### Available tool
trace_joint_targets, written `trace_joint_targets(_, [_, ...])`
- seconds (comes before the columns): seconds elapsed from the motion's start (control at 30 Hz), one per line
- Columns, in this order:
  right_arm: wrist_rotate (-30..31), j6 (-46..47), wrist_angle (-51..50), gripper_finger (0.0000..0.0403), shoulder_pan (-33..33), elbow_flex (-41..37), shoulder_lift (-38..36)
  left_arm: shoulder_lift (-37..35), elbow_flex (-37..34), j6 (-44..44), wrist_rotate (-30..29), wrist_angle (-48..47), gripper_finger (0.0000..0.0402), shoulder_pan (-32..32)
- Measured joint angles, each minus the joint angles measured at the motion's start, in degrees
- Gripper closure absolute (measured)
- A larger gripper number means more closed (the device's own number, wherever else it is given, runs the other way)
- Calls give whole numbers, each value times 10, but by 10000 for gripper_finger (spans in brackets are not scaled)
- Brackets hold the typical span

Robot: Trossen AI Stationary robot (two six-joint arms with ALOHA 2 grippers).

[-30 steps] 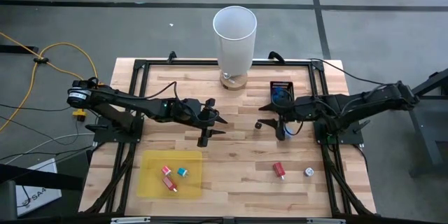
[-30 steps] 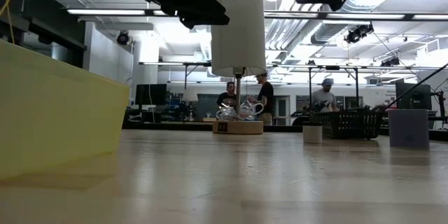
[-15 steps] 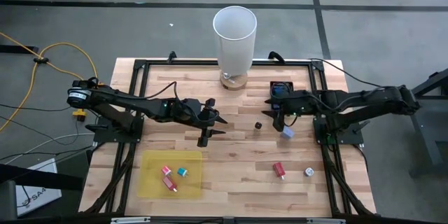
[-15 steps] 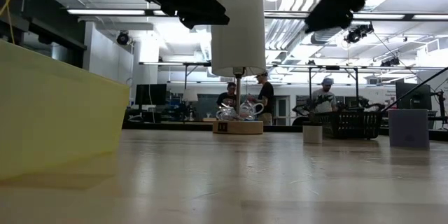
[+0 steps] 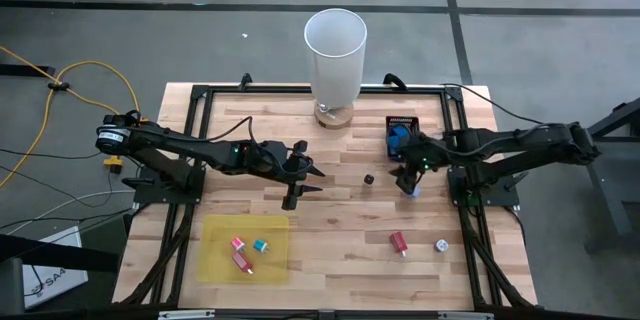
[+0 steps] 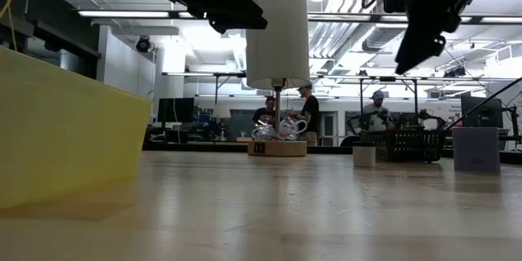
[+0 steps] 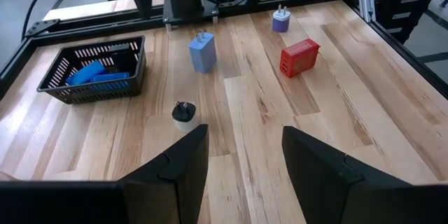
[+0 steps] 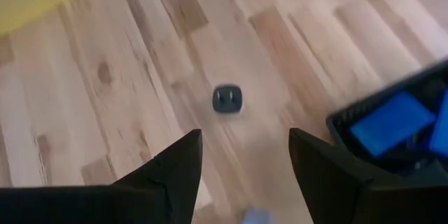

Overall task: Pick & Place Office items
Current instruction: Put the light blue charger adapter into the yellow bin

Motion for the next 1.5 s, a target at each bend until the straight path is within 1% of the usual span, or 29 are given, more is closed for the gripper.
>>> trace_joint_targets(0.1, [-3, 14, -24, 201, 0, 0, 5, 0, 0, 0, 0, 0, 227, 0])
trace_joint_targets(0.3, [-45, 58, -76, 201, 0, 0, 12, 0, 0, 0, 0, 0, 227, 0])
trace_joint_targets(0.5, [-72, 119, -137, 201, 0, 0, 18, 0, 0, 0, 0, 0, 227, 0])
trace_joint_targets(0.63, [-73, 143, -168, 201, 0, 0, 24, 0, 0, 0, 0, 0, 227, 0])
trace_joint_targets(0.93, [-70, 135, -183, 201, 1, 0, 54, 0, 0, 0, 0, 0, 227, 0])
trace_joint_targets(1.17, [-69, 125, -175, 201, 33, 0, 105, 0, 0, 0, 0, 5, 227, 0])
trace_joint_targets(1.27, [-56, 126, -177, 201, 47, 0, 121, 0, 0, 0, 0, 9, 227, 0])
trace_joint_targets(1.5, [-55, 125, -171, 201, 67, 0, 139, 0, 0, 0, 0, 10, 227, 0])
